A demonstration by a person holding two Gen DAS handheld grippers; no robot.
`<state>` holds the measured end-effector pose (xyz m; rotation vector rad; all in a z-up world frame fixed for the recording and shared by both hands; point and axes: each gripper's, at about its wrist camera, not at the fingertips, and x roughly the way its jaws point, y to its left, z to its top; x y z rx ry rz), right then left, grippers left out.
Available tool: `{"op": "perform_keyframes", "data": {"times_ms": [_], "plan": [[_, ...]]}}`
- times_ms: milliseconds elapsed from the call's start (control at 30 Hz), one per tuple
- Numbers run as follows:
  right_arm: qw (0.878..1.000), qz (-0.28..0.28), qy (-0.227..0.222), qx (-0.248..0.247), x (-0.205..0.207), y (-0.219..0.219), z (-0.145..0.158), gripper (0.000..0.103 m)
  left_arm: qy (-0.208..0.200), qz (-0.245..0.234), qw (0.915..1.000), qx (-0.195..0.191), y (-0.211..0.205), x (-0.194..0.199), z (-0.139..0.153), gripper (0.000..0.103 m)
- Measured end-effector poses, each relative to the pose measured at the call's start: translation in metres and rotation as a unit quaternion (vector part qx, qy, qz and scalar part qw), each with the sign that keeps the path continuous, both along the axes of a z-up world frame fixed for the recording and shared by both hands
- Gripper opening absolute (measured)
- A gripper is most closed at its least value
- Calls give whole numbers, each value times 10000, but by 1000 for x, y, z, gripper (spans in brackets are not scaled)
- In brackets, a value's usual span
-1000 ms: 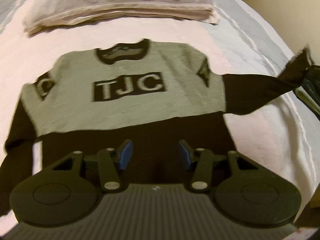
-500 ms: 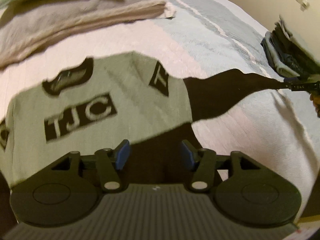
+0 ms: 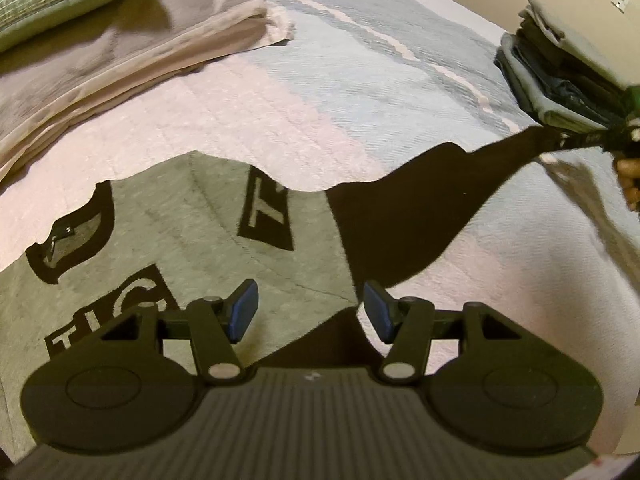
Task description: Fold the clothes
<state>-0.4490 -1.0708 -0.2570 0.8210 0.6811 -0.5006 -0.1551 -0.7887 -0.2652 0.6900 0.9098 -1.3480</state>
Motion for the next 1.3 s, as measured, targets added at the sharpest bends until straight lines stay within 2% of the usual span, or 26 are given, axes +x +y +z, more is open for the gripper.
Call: {"op": "perform_keyframes", "data": {"times_ms": [100,167,233,267,333,400,467,567,600,633,867,1067,1300], "plan": [[9960,-285,-452,716,-17,8,48,4,5,-5,10000,-9,1,-3,7,53],[9921,-412,-696,956,-26,10,78,4,10,15,10000,-51,3,-3,13,53],[9906,-630,-518,1096,-30,5,91,4,23,69,9999,-93,4,-2,20,53],[9913,-679,-281,1090,-28,1,88,4,47,105,9999,-113,4,-1,22,53],[9943,-648,536,657,-18,-2,70,4,90,185,9997,-131,5,2,24,53],[9904,-737,1062,499,-13,-5,41,4,113,238,9996,-141,5,5,24,53],[9796,-1002,1686,444,-12,-5,11,9,99,268,9995,-120,8,7,23,53],[9715,-1259,1995,221,-16,5,-5,30,34,309,9995,-45,19,12,21,53],[9719,-1294,1959,158,-18,10,-4,37,10,338,9994,-25,23,14,21,53],[9737,-1313,1859,116,-18,17,-3,38,-19,389,9992,-7,29,18,21,53],[9840,-948,1489,-248,10,67,20,39,-130,1010,9947,168,76,47,25,53],[9931,13,1148,-228,83,132,32,40,-266,1675,9854,170,141,77,40,53],[9913,926,905,-240,187,238,38,40,-556,2375,9693,315,264,136,52,57]]}}
